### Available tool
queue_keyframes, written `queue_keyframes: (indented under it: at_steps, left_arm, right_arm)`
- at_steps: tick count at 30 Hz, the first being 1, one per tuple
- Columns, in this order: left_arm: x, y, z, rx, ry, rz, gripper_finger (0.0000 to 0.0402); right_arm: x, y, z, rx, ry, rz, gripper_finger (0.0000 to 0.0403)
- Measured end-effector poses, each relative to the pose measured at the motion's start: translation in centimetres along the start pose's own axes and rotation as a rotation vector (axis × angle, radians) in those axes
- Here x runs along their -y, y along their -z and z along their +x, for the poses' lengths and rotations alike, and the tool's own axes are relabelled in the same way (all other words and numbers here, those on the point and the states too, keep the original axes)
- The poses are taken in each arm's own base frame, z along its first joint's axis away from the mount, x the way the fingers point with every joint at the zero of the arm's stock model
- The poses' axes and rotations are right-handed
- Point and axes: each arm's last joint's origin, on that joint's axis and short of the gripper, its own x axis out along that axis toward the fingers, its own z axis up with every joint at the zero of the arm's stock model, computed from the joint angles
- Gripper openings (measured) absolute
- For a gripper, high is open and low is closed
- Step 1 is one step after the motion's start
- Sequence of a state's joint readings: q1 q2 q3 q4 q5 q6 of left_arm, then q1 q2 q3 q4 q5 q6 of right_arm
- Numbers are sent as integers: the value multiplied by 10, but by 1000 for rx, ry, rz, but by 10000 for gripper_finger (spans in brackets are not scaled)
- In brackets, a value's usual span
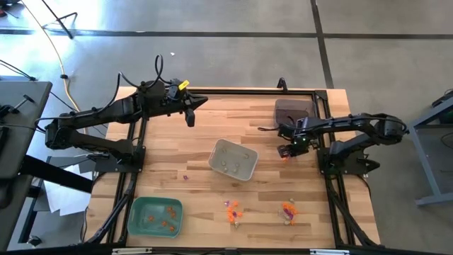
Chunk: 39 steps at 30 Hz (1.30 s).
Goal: Sort Halloween decoration
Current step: Put the violet witch hat toy into the black bin
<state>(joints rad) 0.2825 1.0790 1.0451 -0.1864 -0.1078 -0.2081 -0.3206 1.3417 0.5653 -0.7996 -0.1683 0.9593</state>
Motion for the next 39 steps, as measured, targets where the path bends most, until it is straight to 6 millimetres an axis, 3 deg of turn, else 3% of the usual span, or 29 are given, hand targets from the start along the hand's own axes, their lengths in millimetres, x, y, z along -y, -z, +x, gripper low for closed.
queue_keyframes:
  at_steps: [12, 24, 30, 39]
  left_arm:
    - [0, 0, 0, -4, -1, 1, 0]
    - [0, 0, 0, -5, -1, 1, 0]
    - [0, 0, 0, -5, -1, 1, 0]
    - [0, 0, 0, -5, -1, -8, 0]
  right_arm:
    - [-19, -6, -34, 13, -24, -91, 82]
    - [-11, -5, -20, 43, 7, -107, 83]
    - [-19, -11, -20, 120, -62, -121, 83]
    - [-15, -19, -21, 140, -64, -90, 83]
